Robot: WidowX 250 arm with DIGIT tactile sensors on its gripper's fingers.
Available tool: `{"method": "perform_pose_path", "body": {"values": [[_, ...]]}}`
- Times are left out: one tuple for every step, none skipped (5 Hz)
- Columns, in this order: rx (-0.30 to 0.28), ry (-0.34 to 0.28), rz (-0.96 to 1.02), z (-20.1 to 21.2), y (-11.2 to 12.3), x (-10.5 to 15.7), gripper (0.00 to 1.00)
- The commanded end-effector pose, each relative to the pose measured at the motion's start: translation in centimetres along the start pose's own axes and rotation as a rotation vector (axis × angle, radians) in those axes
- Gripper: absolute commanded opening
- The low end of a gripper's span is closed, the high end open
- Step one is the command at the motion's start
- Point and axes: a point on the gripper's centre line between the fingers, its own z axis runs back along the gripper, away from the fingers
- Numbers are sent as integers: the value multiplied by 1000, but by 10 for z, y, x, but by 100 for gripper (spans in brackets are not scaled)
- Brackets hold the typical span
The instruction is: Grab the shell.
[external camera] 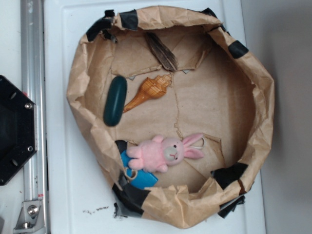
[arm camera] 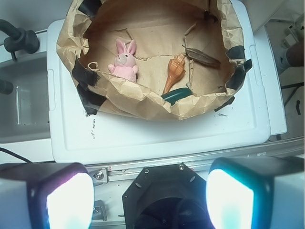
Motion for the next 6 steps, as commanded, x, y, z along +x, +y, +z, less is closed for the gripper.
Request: {"method": "perform_pose_path", "body": {"values": [[0, 0, 0, 0, 0, 0, 100], [36, -187, 40, -30, 2, 41, 100], [40, -278, 97, -55, 5, 70, 100], [52, -255, 175, -98, 13, 105, 100], [58, -171, 228, -140, 23, 119, 100], [56, -116, 257, -170, 36, 129, 100]]}}
